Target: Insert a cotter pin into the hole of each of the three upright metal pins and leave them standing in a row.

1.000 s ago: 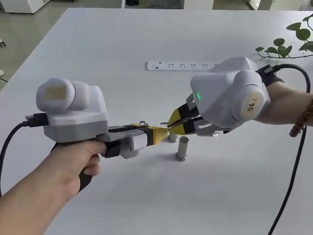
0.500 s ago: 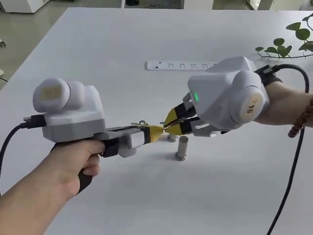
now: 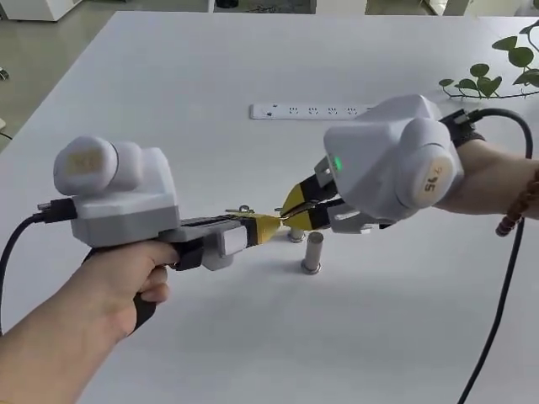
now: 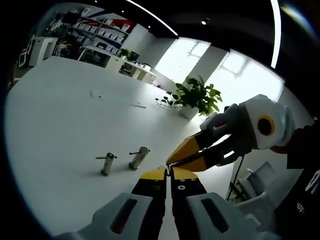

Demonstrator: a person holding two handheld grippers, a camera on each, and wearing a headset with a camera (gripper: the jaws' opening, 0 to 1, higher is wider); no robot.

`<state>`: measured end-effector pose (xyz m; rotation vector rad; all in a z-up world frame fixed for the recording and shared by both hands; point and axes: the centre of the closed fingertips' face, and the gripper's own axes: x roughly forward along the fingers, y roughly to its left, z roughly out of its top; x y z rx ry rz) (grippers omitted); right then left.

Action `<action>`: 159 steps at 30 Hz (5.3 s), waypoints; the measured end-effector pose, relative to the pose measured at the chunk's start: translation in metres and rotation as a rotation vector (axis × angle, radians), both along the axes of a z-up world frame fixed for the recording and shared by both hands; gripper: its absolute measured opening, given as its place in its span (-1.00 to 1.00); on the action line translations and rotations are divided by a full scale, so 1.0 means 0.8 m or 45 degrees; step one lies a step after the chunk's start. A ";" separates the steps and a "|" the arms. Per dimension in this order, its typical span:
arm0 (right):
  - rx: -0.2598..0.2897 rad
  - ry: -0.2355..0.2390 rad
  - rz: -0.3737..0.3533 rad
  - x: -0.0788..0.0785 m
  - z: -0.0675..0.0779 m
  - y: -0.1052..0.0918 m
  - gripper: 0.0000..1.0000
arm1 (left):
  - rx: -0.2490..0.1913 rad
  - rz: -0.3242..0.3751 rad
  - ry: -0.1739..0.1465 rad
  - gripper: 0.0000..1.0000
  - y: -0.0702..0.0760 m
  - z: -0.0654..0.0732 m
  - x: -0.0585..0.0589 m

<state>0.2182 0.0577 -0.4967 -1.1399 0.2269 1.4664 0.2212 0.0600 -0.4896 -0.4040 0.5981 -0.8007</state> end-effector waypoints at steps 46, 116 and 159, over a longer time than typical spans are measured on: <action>0.257 1.138 -0.168 -0.095 -0.008 -0.040 -0.80 | 0.302 -0.689 -0.565 -1.00 -0.033 -0.009 -0.086; -0.041 0.664 -0.387 -0.025 -0.066 -0.098 -1.00 | 0.487 -0.330 -0.586 -0.54 -0.035 -0.057 -0.029; -0.064 0.592 -0.393 0.016 -0.084 -0.109 -1.00 | 0.535 -0.144 -0.408 -0.77 -0.070 -0.116 0.035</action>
